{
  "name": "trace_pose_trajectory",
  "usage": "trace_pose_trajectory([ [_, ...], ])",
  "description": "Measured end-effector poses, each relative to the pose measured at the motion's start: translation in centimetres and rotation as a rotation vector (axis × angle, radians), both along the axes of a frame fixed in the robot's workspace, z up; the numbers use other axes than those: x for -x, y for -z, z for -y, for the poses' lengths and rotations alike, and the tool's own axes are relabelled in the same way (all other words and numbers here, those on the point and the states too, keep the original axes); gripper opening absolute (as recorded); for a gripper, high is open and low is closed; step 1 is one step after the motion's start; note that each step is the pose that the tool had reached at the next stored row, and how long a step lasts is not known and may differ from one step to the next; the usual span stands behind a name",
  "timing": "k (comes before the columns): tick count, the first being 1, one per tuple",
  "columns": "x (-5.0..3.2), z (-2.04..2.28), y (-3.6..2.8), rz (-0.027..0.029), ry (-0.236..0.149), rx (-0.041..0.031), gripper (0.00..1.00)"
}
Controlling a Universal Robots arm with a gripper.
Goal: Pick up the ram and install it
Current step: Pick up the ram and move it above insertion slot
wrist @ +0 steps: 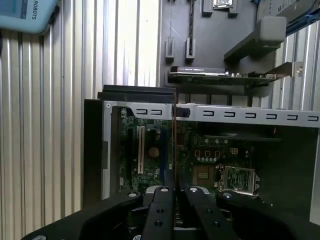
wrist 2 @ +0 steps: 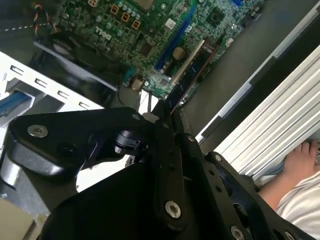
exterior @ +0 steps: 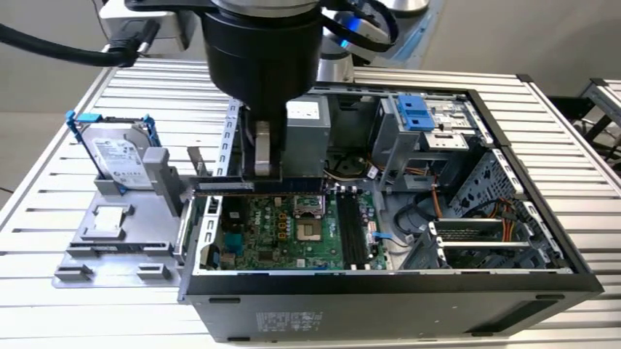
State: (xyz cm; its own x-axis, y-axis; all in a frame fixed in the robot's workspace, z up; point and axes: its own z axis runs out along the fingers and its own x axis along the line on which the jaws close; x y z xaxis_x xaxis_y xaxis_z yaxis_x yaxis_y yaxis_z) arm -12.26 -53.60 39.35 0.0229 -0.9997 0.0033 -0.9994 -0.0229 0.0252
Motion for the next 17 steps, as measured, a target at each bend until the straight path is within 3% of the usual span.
trace_pose_trajectory([
  [17,-7.4,0.0,0.0,-0.0119,-0.003,0.0001,0.0],
])
